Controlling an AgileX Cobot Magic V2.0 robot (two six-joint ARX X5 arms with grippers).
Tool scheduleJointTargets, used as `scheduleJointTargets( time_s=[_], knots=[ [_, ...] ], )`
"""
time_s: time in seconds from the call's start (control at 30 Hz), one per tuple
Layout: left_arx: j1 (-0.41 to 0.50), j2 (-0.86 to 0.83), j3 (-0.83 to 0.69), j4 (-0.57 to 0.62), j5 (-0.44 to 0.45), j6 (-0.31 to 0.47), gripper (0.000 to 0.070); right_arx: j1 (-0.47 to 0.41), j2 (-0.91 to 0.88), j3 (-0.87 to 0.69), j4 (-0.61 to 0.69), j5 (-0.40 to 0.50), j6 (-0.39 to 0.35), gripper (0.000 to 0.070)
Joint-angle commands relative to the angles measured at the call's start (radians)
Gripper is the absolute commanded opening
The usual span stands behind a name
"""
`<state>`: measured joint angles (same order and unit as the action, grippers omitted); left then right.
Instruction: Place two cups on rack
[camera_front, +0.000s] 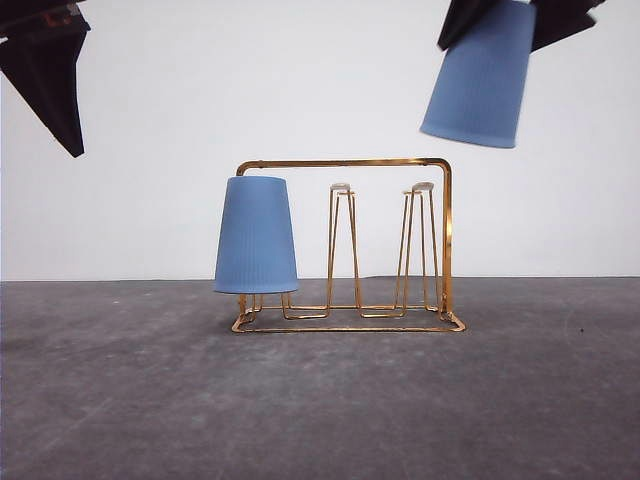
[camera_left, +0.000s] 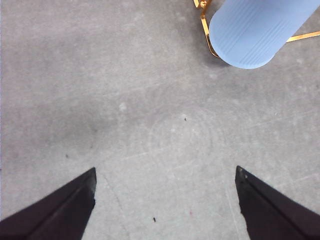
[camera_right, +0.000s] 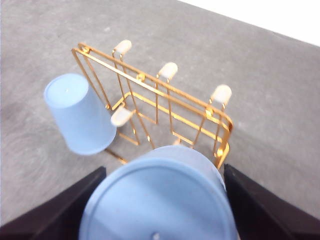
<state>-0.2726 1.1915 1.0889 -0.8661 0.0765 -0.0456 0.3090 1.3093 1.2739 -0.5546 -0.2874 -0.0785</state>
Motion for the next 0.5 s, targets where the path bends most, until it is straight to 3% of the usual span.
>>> scheduleJointTargets(
  time_s=[0.0, 0.47],
  knots=[
    [-0.003, 0.005, 0.008, 0.008, -0.001, -0.008, 0.0515, 0.007, 0.032, 0.016, 0.029, 0.0, -0.008, 0.0414],
    [-0.003, 0.005, 0.008, 0.022, -0.001, -0.008, 0.0515, 0.01, 0.308, 0.016, 0.199, 0.01, -0.011, 0.0416]
  ],
)
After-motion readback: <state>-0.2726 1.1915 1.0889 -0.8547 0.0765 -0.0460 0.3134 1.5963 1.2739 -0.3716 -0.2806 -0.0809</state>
